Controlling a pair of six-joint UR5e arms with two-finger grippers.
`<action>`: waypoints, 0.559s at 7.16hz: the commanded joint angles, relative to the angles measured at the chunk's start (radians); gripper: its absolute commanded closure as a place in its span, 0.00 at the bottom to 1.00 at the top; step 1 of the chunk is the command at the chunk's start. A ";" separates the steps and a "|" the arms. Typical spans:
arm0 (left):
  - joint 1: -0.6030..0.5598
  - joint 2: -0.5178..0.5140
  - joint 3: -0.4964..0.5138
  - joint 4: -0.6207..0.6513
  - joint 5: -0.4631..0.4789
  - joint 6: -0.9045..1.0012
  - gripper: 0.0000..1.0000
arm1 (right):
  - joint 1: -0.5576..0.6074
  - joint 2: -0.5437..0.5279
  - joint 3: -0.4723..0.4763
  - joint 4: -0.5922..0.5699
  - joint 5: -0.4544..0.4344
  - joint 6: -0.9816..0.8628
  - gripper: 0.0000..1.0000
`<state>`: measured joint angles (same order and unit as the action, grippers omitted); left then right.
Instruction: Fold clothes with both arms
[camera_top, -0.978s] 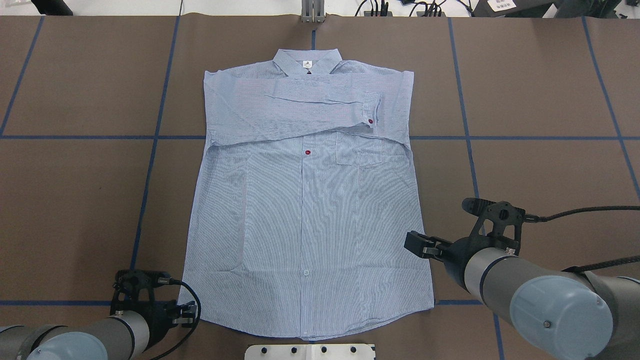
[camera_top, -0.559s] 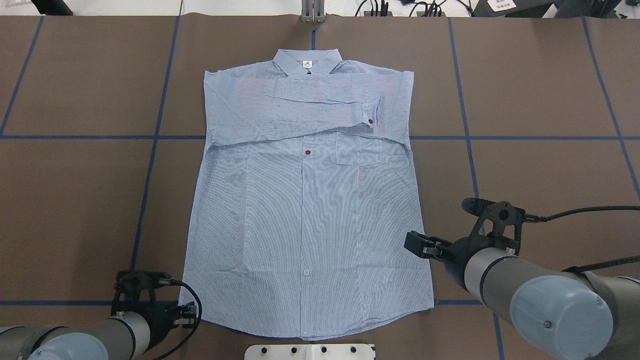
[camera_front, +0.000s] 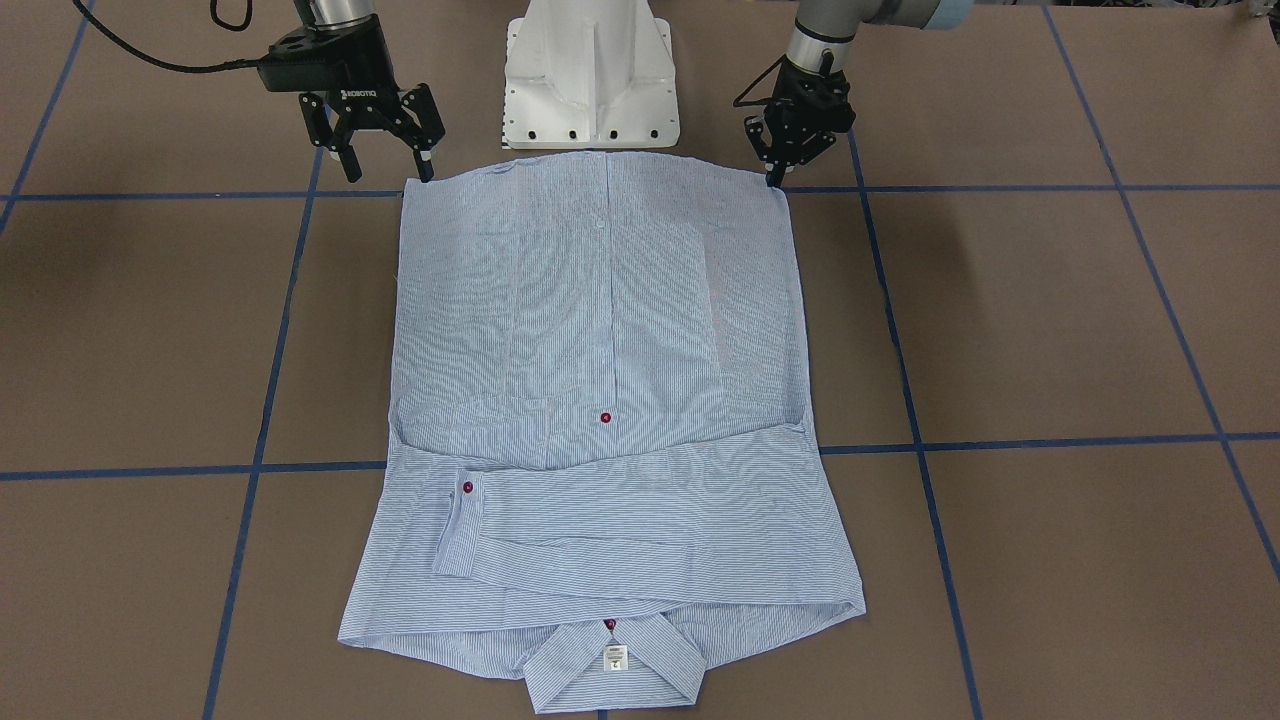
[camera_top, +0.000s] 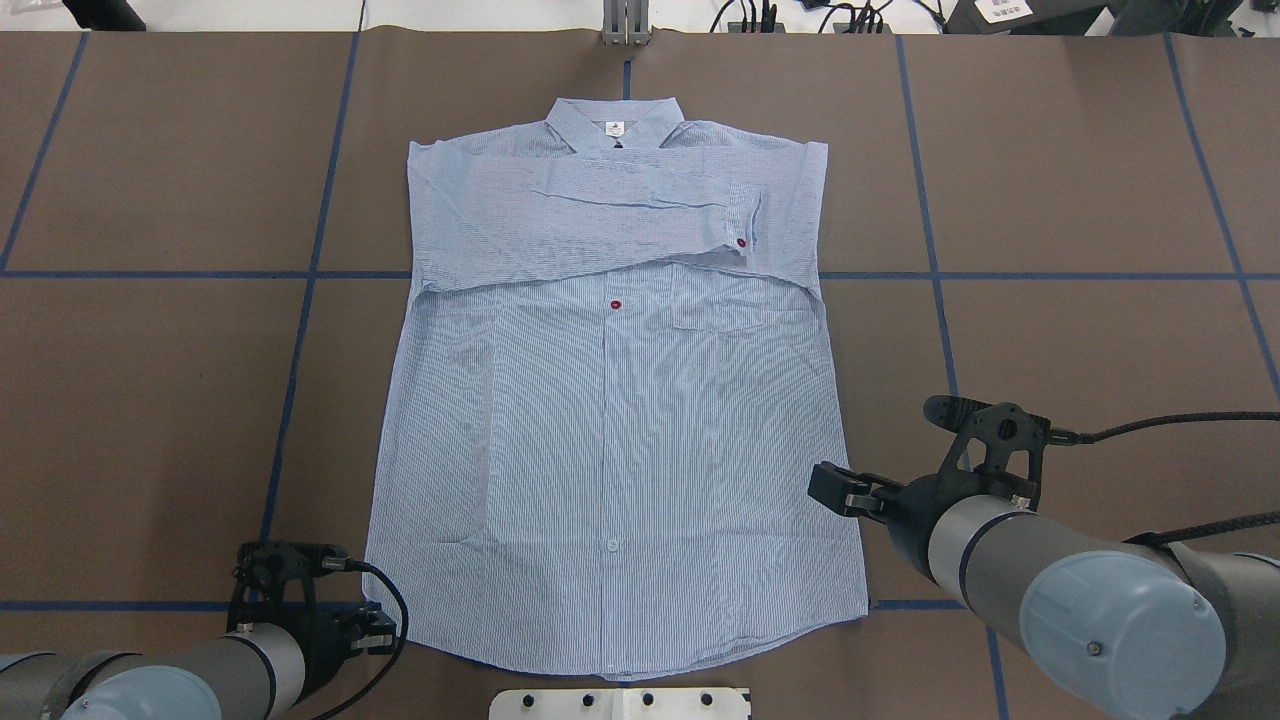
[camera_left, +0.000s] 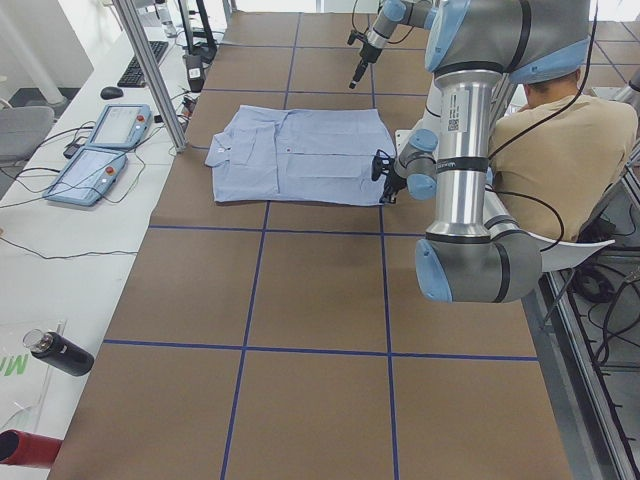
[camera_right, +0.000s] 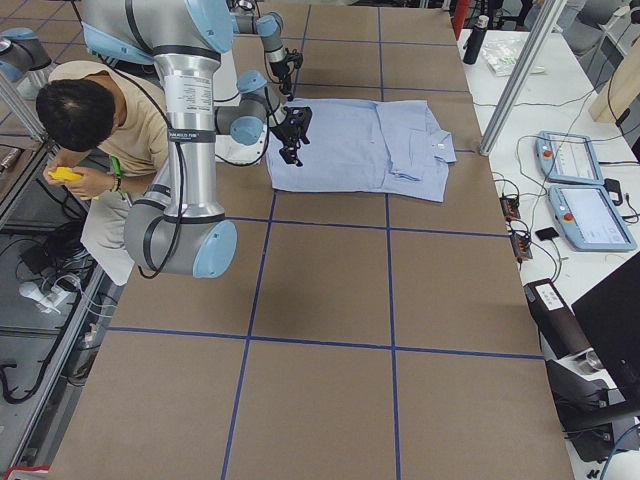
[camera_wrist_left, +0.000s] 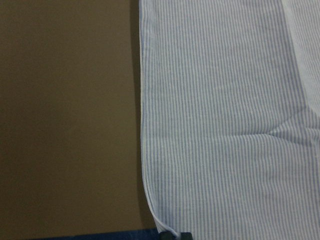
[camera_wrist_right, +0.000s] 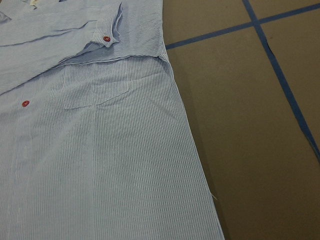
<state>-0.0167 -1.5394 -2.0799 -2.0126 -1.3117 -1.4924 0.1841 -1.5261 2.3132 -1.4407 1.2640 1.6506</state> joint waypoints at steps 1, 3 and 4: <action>-0.002 0.007 0.000 0.000 0.000 0.001 0.88 | 0.000 0.004 0.000 -0.001 0.000 0.000 0.00; -0.005 0.012 -0.008 0.000 -0.001 0.001 1.00 | 0.000 0.004 0.000 -0.001 0.000 0.000 0.00; -0.011 0.012 -0.020 0.000 -0.001 0.001 1.00 | 0.000 0.004 0.000 0.000 0.000 0.000 0.00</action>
<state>-0.0221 -1.5290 -2.0878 -2.0126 -1.3125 -1.4911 0.1841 -1.5218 2.3132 -1.4413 1.2640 1.6506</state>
